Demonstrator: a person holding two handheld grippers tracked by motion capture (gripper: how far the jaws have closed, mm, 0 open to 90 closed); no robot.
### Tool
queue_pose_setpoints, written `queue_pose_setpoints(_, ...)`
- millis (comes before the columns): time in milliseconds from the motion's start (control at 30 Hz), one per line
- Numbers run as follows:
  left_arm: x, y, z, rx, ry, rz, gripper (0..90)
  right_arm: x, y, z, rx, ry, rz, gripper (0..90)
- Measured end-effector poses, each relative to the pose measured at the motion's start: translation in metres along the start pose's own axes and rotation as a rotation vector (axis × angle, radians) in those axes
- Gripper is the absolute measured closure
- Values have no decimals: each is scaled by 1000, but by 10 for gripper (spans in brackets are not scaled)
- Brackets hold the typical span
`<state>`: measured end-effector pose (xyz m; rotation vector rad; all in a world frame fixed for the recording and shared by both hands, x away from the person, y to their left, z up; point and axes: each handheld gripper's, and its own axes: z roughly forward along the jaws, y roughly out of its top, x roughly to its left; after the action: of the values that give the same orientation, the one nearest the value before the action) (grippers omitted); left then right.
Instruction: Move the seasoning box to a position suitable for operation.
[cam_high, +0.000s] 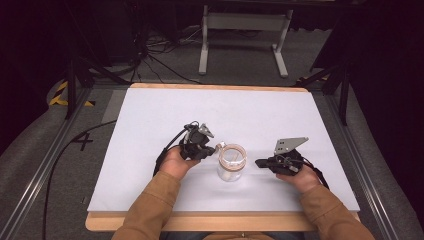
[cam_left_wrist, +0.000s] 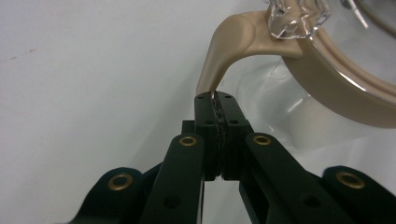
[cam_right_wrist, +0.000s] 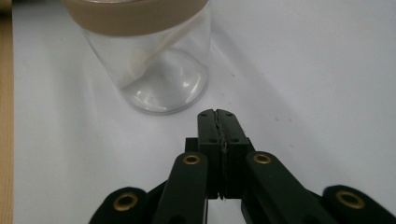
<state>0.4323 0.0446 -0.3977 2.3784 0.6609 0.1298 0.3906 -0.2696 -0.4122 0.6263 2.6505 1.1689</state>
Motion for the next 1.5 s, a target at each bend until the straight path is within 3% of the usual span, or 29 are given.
queue_pose_setpoints(300,1,5,8,-9,27,22,895,4,-2,1,5,5,-6,899)
queue_pose_setpoints(467,6,8,17,-36,20,100,895,6,-6,-3,1,-4,-1,899)
queue_pose_setpoints(967,14,28,35,-66,-22,139,895,13,-23,-19,5,-41,36,898)
queue_pose_setpoints(1067,16,29,36,-95,-35,158,895,12,-24,-19,3,-44,38,898)
queue_pose_setpoints(1300,14,31,39,-107,-31,162,894,13,-20,-14,6,-28,26,897)
queue_pose_setpoints(1400,16,27,31,-92,-7,161,885,12,-18,-13,5,-27,23,898)
queue_pose_setpoints(1467,20,25,19,-112,-18,100,880,11,-17,-13,-3,-27,19,897)
queue_pose_setpoints(1500,20,25,19,-112,-18,100,880,11,-16,-13,-6,-27,20,898)
